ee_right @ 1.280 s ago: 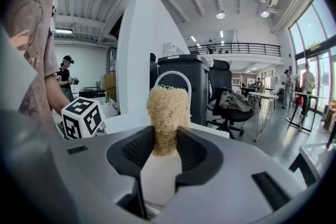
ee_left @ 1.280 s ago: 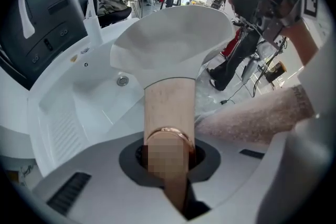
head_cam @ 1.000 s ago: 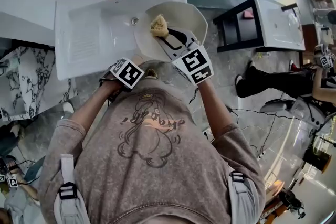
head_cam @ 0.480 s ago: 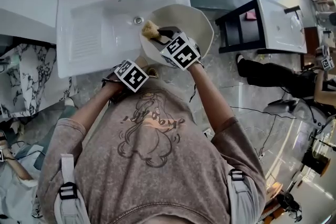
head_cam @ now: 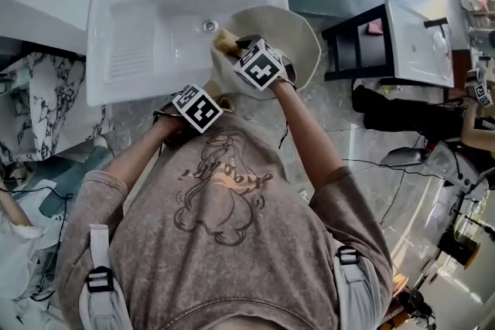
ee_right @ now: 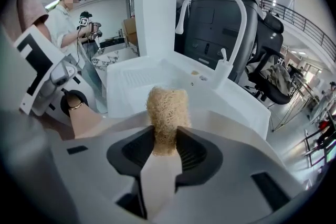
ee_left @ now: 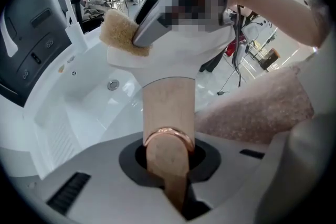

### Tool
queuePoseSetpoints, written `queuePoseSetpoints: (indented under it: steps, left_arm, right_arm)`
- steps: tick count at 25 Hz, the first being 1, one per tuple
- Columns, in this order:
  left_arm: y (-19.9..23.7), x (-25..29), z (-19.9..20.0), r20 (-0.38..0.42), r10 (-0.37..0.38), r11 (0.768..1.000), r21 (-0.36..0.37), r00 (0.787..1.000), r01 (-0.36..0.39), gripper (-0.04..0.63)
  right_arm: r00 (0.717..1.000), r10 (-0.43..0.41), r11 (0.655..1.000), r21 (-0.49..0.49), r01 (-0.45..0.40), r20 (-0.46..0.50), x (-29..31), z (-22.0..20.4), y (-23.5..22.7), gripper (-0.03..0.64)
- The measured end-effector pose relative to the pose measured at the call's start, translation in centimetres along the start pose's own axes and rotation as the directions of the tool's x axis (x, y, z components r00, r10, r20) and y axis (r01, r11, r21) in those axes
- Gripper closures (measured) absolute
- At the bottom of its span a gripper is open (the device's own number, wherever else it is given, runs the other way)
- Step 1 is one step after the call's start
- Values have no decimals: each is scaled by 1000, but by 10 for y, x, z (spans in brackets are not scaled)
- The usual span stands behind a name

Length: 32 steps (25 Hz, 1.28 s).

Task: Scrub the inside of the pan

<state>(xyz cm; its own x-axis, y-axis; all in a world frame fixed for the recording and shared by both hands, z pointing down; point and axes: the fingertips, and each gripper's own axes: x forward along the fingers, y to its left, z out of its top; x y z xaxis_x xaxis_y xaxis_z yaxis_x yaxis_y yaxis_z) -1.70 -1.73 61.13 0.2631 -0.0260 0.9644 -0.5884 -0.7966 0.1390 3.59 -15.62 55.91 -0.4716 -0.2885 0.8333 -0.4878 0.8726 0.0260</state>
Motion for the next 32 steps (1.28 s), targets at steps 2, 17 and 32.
queuePoseSetpoints:
  steps: [2, 17, 32]
  left_arm:
    - [0, 0, -1, 0, -1, 1000, 0, 1000, 1, 551]
    - [-5, 7, -1, 24, -52, 998, -23, 998, 52, 552]
    - [-11, 7, 6, 55, -134, 990, -40, 989, 137, 552]
  right_arm:
    - [999, 10, 1000, -13, -10, -30, 6, -3, 3, 472]
    - [998, -12, 999, -42, 9, -67, 47, -19, 6, 472]
    - [990, -91, 985, -158, 72, -112, 61, -12, -14, 472]
